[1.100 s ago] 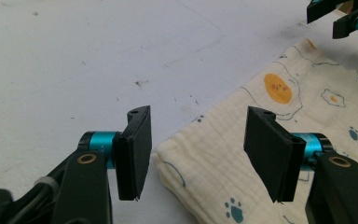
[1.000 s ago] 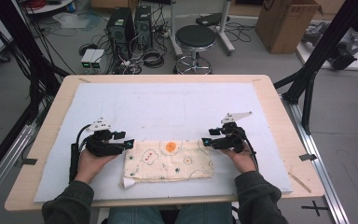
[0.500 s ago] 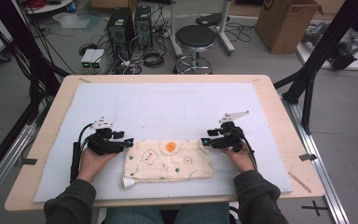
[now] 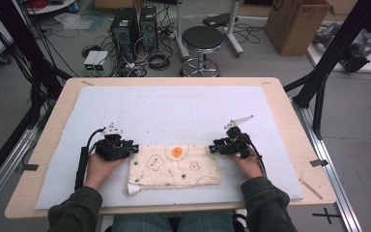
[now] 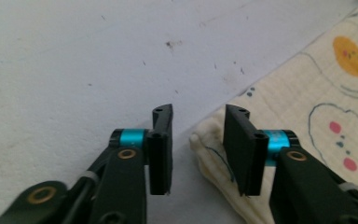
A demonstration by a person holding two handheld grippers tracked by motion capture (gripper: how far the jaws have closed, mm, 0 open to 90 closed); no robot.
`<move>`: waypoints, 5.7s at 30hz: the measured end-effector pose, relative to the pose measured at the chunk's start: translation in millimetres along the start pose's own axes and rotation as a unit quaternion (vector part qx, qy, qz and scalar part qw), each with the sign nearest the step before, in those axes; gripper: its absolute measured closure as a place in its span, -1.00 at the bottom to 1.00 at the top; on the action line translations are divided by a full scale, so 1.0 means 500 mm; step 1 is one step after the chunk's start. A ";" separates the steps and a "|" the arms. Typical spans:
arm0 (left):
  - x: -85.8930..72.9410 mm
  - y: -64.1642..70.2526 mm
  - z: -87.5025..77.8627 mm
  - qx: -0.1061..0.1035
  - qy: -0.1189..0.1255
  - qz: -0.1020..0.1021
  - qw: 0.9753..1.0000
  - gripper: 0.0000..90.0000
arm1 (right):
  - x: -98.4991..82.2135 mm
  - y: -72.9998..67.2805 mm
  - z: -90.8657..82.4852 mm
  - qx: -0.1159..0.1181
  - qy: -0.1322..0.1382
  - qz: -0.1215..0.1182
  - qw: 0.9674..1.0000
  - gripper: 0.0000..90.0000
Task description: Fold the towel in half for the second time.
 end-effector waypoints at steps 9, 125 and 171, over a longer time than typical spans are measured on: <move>0.001 0.010 -0.004 -0.011 0.000 0.011 1.000 0.85 | -0.006 -0.011 0.000 0.006 -0.007 -0.005 1.000 0.68; 0.085 0.011 -0.045 -0.044 0.098 -0.039 0.993 0.89 | 0.095 -0.003 -0.044 0.041 0.069 0.012 0.997 0.83; 0.018 0.058 -0.079 -0.067 0.063 0.018 0.996 0.85 | 0.017 -0.052 -0.064 0.071 0.053 -0.001 0.996 0.81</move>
Point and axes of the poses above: each handheld gripper's, and its own axes: z roughly forward along the jaws, x roughly out of its top, y roughly to its right, the point moved 10 cm from there along z, roughly forward along the jaws, and after that the axes turned 13 degrees about y, right-handed, at the moved point
